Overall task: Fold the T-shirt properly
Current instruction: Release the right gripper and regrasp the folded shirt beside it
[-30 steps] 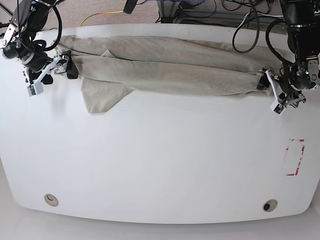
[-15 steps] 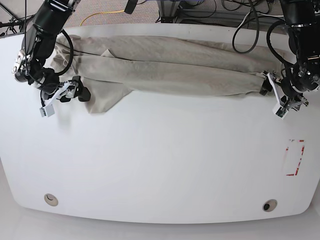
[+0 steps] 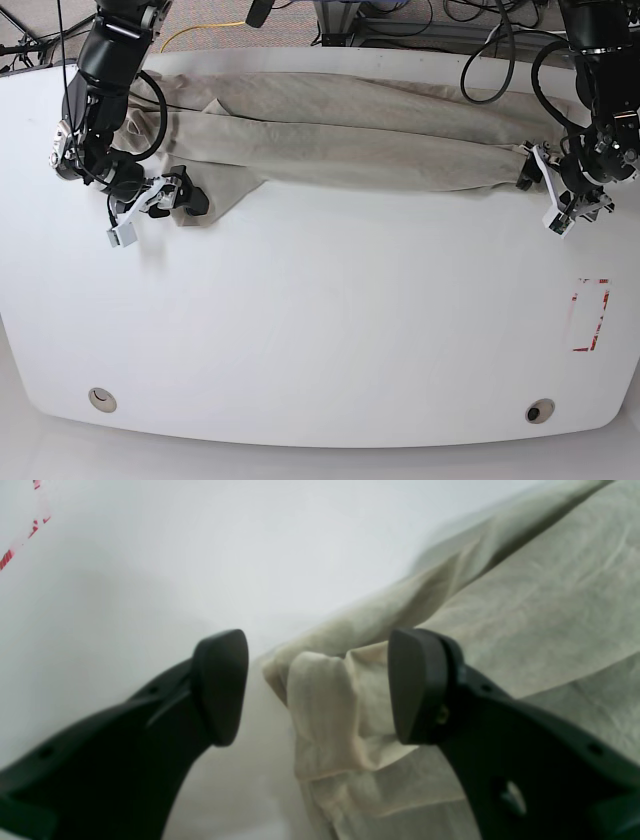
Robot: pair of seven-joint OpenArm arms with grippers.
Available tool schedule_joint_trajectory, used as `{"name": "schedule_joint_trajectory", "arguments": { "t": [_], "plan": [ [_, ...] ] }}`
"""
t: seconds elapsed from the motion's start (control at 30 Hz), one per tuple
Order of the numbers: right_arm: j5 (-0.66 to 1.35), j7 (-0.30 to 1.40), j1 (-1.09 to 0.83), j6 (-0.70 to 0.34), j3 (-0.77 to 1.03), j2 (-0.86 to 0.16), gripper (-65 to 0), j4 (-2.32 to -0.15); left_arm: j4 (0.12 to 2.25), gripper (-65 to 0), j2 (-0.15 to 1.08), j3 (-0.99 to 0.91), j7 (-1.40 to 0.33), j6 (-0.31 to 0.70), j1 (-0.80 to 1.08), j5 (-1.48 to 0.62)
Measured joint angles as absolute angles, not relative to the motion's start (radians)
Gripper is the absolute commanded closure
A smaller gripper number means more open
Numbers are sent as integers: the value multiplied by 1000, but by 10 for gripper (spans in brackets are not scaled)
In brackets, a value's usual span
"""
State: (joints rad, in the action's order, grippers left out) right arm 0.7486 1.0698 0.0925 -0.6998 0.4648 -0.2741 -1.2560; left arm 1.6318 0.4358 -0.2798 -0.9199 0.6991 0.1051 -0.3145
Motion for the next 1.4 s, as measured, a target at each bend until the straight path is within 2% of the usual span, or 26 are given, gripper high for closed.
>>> {"name": "schedule_joint_trajectory", "arguments": {
  "t": [0.1,0.2,0.27,0.33,0.57,0.67,0.87,1.17,1.4],
  "plan": [
    [748,1073,97,-700,464,-256,-488,-1256,1632,-399,437,-280,-920,699,105,-314],
    [747,1080,97,-700,462,-238,-292,-1256,1632,-399,436,-280,-920,699,105,-314],
    [734,1093,95,-699,460,-235,-125,-1255,1631,-399,436,-280,-920,699,105,-314],
    [728,1104,92,-699,460,-233,-8,-1253,1631,-399,437,-280,-920,699,105,-313],
    [713,1124,103,-696,460,-233,0,-1293,1627,-399,436,-279,-920,699,105,-311],
    [757,1187,105,-694,465,-233,0,-1367,1605,-399,437,-279,-920,699,105,-312],
    [962,1280,72,-697,484,-255,0,-1472,1557,-399,436,-279,-920,699,105,-310],
    [1410,1346,-76,-691,438,-302,0,-1499,1530,-399,436,-279,-920,699,103,-310],
    [1445,1374,-200,-693,433,-344,0,-1497,1529,-399,435,-279,-920,698,102,-310]
  ]
}}
